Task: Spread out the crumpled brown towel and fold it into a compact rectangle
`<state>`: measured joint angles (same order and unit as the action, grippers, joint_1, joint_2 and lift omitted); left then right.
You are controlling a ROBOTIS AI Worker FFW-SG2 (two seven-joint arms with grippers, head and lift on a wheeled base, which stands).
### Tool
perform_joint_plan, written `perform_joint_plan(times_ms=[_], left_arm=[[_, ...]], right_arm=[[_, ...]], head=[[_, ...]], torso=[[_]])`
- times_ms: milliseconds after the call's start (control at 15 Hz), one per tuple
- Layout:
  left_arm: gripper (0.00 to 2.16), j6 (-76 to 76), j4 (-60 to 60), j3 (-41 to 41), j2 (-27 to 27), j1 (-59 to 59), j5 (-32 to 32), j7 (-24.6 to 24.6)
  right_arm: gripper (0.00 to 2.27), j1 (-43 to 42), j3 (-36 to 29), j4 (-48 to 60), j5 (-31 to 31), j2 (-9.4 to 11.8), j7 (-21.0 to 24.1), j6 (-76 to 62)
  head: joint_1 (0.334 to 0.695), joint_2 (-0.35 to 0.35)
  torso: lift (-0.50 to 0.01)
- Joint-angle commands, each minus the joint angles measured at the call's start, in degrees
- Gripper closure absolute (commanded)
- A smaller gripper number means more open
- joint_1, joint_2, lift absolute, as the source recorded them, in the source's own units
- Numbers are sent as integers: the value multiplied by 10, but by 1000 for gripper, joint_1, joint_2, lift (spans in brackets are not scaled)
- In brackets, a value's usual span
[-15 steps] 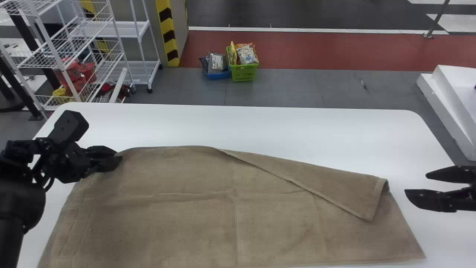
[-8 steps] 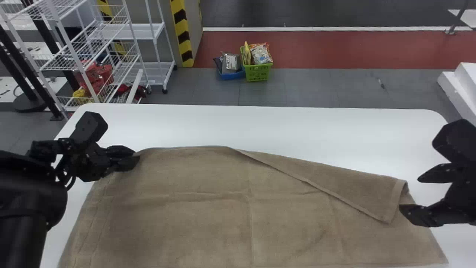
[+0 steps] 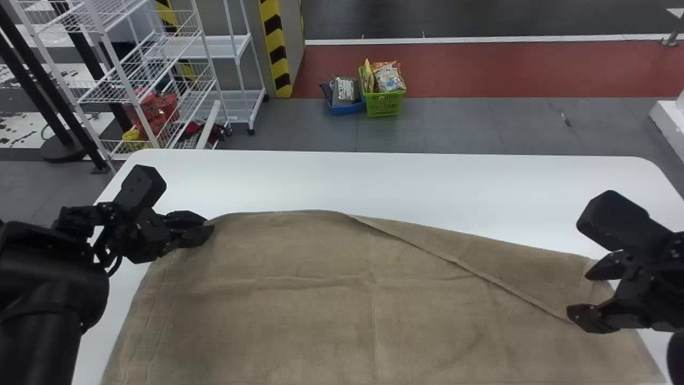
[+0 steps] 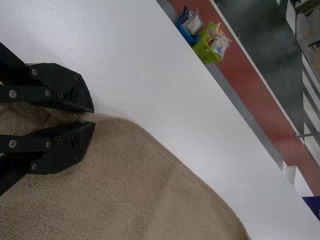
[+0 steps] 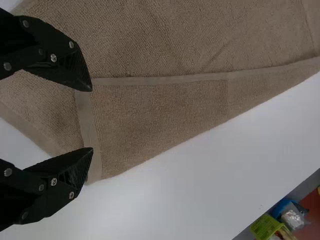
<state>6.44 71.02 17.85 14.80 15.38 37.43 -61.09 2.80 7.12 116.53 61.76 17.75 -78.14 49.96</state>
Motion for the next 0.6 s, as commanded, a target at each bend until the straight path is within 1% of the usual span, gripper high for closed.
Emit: perform_joint_plan(times_ms=[0, 267, 533], left_arm=[[923, -2, 0, 3, 2, -2, -3, -1], [923, -9, 0, 3, 4, -4, -7, -1], [923, -9, 0, 3, 4, -6, -8, -2]], right_arm=[[502, -5, 18, -7, 6, -1, -2, 8], [502, -10, 47, -27, 25, -3, -2, 8], [515, -19, 52, -45, 27, -5, -2, 8]], head=[[695, 99], [695, 122], [695, 130]], torso=[[-127], [-127], [-127]])
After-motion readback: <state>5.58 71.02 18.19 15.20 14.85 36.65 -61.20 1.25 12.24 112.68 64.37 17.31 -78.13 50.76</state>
